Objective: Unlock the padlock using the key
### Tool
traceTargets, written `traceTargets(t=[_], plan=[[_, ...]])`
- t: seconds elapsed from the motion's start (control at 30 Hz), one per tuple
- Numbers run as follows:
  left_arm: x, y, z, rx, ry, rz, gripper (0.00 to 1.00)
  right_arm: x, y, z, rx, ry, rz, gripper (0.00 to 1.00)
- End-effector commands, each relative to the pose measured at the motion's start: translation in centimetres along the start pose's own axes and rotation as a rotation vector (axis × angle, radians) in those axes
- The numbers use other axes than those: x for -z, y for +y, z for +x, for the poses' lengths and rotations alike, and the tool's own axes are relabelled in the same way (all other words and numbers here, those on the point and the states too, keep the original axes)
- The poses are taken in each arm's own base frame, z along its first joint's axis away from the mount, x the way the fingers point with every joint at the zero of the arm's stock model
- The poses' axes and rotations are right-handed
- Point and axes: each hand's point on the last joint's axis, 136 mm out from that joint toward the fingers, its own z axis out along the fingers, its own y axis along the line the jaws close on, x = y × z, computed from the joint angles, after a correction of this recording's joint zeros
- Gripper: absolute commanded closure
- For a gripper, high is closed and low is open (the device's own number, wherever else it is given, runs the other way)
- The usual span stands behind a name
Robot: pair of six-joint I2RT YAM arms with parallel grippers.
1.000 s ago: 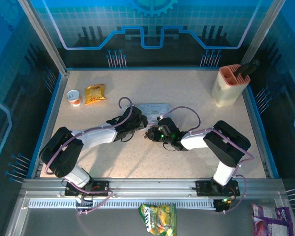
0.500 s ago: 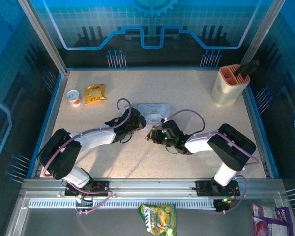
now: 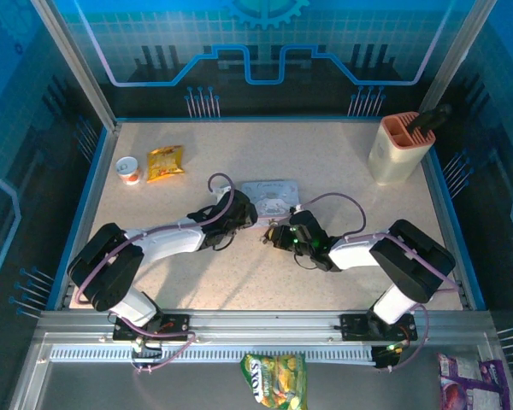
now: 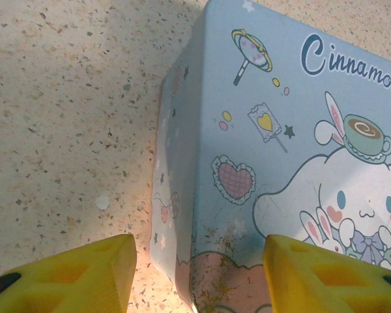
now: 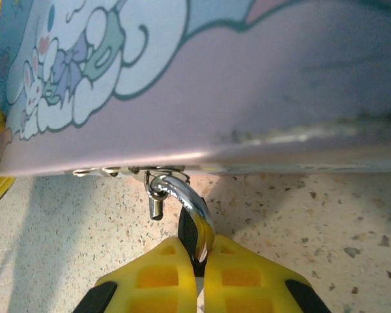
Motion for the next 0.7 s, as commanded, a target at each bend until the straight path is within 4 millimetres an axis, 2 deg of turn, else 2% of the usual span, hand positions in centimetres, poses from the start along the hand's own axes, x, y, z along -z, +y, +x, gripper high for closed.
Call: traceTargets(t=[0.0,0.33,0.67], plan=[[-0.8,1.9,2.7,-0.033,0.082,-0.089,0.46,0.2,-1.8,-0.5,-0.047,-0.015,0.059,1.00],[-1.1,1.7,4.3,-0.035,0.100,-0.104,0.46,0.8,-1.9,-2.7,-0.198,-0.040,-0.018,1.00],[-1.4,2.2,4.3,-0.030,0.091,-0.126,0.45,1.3,-1.1,-4.2,-0.320,-0.062,-0.133,1.00]])
